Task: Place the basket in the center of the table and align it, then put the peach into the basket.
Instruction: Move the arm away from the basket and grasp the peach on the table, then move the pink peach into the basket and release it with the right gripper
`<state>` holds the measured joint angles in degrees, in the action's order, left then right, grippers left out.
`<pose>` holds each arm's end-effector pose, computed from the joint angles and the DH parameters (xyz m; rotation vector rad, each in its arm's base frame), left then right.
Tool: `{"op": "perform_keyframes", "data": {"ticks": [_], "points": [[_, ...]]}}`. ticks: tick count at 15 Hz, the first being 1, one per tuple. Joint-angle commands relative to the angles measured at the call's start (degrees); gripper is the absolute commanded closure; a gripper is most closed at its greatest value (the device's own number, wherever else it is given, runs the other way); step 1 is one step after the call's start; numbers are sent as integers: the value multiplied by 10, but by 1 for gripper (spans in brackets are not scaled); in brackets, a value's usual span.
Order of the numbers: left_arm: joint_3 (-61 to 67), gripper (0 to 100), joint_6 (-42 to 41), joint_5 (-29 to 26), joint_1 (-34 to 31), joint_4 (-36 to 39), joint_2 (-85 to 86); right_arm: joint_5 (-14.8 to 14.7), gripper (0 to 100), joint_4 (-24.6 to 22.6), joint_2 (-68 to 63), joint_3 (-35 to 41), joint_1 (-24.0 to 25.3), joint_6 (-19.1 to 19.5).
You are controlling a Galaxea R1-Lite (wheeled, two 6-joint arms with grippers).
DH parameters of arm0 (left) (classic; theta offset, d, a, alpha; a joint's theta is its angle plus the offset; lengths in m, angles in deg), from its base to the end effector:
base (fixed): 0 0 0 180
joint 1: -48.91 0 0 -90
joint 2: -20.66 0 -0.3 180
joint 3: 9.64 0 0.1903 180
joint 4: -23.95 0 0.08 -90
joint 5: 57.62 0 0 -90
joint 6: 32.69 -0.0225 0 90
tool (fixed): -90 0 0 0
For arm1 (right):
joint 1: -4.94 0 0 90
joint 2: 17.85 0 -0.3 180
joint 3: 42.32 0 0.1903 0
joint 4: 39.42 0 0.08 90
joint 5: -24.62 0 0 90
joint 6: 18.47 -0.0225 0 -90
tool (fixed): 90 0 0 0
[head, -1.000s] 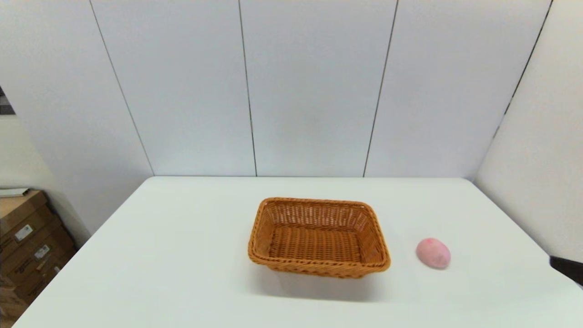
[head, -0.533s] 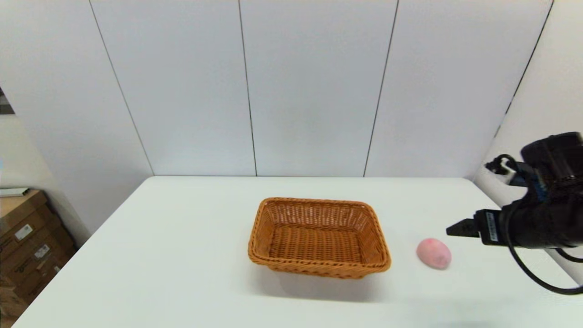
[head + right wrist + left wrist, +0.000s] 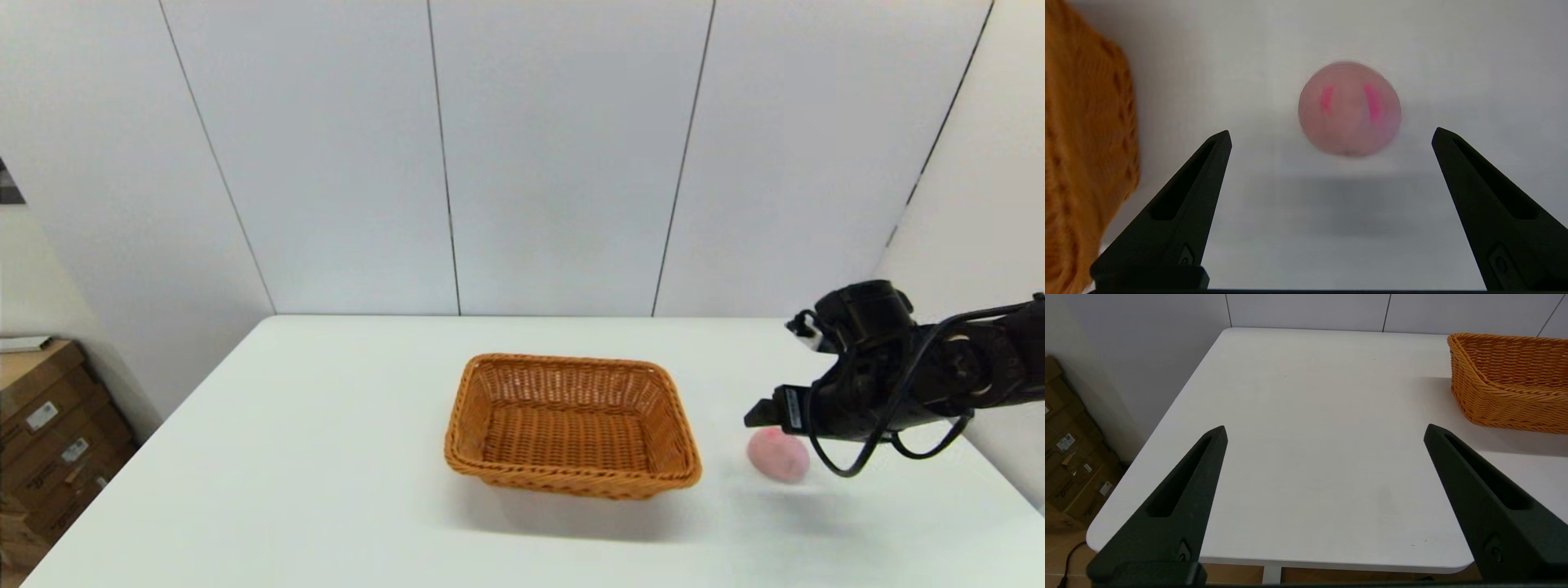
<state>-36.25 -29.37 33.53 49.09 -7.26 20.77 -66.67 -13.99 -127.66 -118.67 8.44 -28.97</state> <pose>-0.0278 0.0005 0.0770 -0.0570 0.0778 0.0192 0.3128 0.0186 0.0896 0.1239 1.0265 -0.0590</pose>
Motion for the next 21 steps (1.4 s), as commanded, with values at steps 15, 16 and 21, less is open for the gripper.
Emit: {"op": "perform_keyframes", "data": {"ticks": [15, 16, 21], "points": [[0, 0, 1, 5, 0, -1, -1, -10, 100, -42, -58, -19, -14, -28], [0, 0, 1, 5, 0, -1, -1, -9, 100, -41, -45, -18, -14, -29], [0, 0, 1, 5, 0, -1, -1, 57, 100, -42, 62, -24, 18, -54]]}}
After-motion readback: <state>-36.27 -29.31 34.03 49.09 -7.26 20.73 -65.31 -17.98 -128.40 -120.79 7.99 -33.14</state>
